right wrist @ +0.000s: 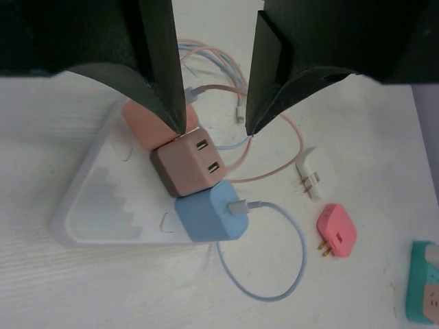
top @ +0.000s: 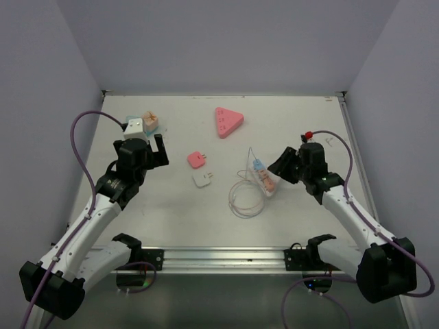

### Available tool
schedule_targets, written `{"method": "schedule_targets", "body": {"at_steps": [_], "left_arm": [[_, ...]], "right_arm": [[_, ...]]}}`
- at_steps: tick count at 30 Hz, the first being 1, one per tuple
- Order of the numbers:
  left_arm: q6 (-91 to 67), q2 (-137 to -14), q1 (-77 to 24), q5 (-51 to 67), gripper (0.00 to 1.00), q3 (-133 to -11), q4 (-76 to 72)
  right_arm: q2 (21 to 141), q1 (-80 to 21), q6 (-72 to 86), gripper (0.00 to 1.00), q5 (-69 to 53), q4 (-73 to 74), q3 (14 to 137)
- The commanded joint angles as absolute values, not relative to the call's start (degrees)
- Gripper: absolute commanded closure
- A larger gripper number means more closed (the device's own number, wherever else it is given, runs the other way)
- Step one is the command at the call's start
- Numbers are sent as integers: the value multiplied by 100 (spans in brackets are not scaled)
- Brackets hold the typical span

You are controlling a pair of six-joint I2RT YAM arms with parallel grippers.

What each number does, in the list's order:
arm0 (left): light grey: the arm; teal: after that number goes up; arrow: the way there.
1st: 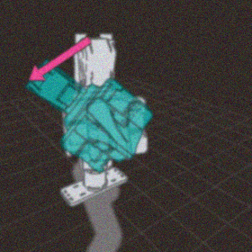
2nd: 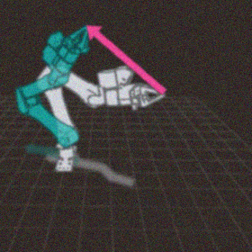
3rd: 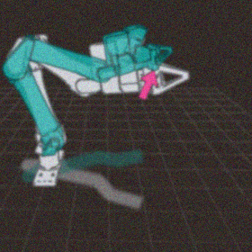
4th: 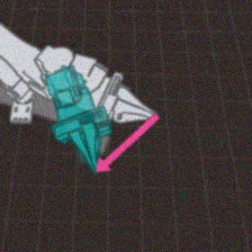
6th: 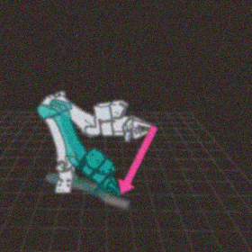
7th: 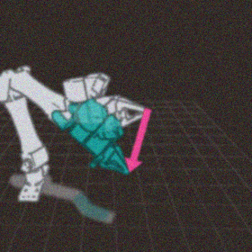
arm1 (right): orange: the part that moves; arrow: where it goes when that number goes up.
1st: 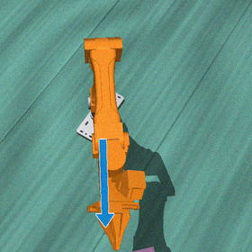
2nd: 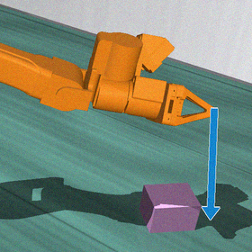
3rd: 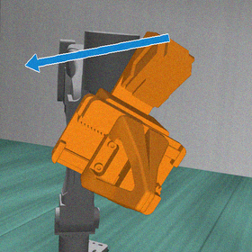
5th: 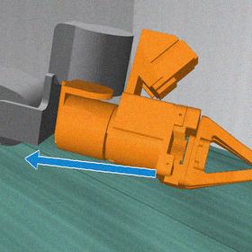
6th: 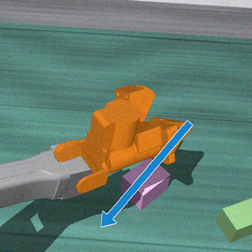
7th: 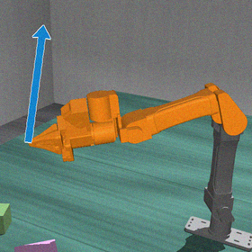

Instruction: Pull the plug off the socket

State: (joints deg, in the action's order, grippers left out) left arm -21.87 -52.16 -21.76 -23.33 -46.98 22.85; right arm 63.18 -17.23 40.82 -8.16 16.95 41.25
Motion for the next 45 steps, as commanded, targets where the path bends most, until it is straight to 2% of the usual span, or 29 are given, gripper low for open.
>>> {"method": "schedule_targets", "body": {"at_steps": [1,8,16,32,38,41,42,44,45], "left_arm": [[-2109,-5229,-2136,-2338,0,-4658,2162],[-2118,-5229,-2136,-2303,0,-4650,2153],[-2101,-5221,-2136,-2285,0,-4632,2118],[-2109,-5273,-2136,-2294,0,-4632,2109],[-2109,-5238,-2136,-2268,0,-4614,2083],[-2109,-5212,-2136,-2241,0,-4597,2048],[-2101,-5212,-2136,-2233,0,-4588,2039],[-2109,-5212,-2136,-2127,0,-4588,2013],[-2127,-5221,-2136,-2092,0,-4579,1978]], "right_arm": [[5899,-1188,4350,53,-562,1223,3466],[5896,-537,4447,35,-1282,-269,2435],[6529,-185,4729,28,-1792,-2134,1556],[8076,-176,5168,28,-2434,-4517,1055],[8463,-176,5221,36,-2636,-5105,1046],[8657,-167,5265,46,-2829,-5536,1055],[8709,-176,5265,53,-2865,-5624,1072],[8710,-176,5282,60,-2952,-5792,1107],[8649,-176,5291,70,-2971,-5818,1142]]}}
